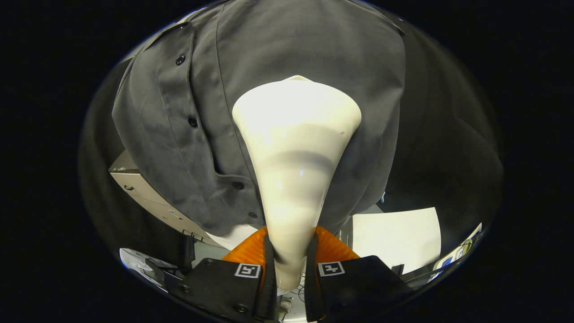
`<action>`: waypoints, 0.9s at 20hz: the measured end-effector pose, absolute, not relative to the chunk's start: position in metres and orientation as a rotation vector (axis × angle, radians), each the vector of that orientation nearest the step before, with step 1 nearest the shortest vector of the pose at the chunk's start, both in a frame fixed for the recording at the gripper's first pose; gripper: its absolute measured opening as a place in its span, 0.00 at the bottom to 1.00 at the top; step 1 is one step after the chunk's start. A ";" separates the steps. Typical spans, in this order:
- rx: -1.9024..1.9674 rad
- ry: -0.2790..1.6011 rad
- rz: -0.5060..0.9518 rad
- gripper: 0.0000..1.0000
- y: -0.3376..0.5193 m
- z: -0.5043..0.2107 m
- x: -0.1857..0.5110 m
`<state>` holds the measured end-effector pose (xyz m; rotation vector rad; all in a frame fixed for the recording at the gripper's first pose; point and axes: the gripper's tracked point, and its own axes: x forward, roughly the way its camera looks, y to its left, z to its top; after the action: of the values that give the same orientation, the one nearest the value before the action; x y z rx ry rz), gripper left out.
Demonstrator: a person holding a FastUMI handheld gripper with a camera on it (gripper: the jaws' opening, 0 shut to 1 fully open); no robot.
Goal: Iron the clothes twice with a garment steamer, once on the left side and once on the right side.
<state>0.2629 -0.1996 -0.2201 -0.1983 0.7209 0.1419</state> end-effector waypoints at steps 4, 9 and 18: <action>-0.187 0.760 0.133 0.33 -0.214 -0.245 0.259; -0.182 0.819 0.125 0.33 -0.233 -0.281 0.251; -0.174 0.901 0.093 0.33 -0.264 -0.337 0.235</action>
<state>0.2352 -0.2644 -0.3367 -0.1735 0.9006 0.0926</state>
